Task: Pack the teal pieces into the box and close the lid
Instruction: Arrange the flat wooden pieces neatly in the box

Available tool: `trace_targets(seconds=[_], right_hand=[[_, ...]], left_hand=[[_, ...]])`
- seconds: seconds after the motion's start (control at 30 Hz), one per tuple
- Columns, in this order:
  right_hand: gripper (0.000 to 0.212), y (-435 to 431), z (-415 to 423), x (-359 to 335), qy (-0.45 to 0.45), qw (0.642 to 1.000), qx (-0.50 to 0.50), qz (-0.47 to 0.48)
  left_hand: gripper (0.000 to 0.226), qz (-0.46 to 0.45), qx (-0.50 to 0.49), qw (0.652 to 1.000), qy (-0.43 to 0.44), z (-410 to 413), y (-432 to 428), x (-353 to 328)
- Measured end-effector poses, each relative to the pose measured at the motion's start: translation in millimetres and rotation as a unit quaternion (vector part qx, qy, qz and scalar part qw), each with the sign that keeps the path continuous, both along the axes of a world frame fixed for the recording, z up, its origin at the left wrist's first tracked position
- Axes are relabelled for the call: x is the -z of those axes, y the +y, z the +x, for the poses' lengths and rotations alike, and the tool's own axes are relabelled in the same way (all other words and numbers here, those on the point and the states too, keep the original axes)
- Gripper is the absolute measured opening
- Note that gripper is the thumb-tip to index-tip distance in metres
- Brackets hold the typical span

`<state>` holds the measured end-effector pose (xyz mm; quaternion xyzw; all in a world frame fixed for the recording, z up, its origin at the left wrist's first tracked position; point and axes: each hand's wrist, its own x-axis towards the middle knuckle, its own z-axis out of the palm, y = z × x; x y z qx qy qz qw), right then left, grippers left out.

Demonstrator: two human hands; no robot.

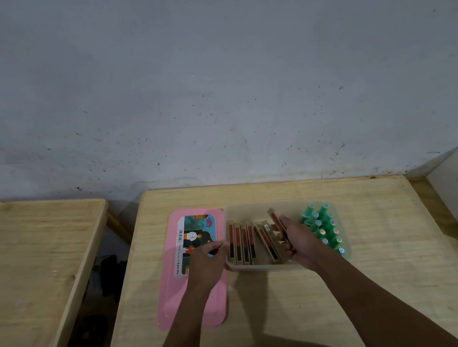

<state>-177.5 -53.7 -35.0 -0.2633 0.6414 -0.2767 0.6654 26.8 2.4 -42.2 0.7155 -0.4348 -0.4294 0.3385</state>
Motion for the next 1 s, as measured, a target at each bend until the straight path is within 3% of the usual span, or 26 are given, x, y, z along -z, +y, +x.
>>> trace_targets(seconds=[0.2,0.4,0.53,0.67,0.8,0.9,1.0], right_hand=[[0.038,-3,3,4,-0.009,1.0,-0.001,-0.005],[0.049,-5,20,18,0.16,0.981,-0.087,-0.064],[0.028,-5,45,18,0.195,0.966,-0.116,-0.126],[0.019,-7,60,28,0.3,0.926,-0.161,-0.163],[0.021,-6,61,27,0.339,0.902,-0.205,-0.169],[0.022,-5,45,18,0.432,0.865,-0.187,-0.176],[0.018,-4,23,16,0.457,0.854,-0.184,-0.168]], left_hand=[[0.024,-0.002,0.007,1.0,-0.009,0,-1,0],[0.023,-0.007,0.0,1.0,-0.011,0,0,1],[0.022,-0.008,-0.011,1.0,-0.007,0,0,0],[0.025,-0.002,-0.009,1.0,-0.016,0,-1,1],[0.026,0.005,-0.004,1.0,-0.023,0,-1,2],[0.026,0.009,-0.004,1.0,-0.02,0,-2,1],[0.026,0.006,0.005,1.0,-0.026,0,-1,2]])
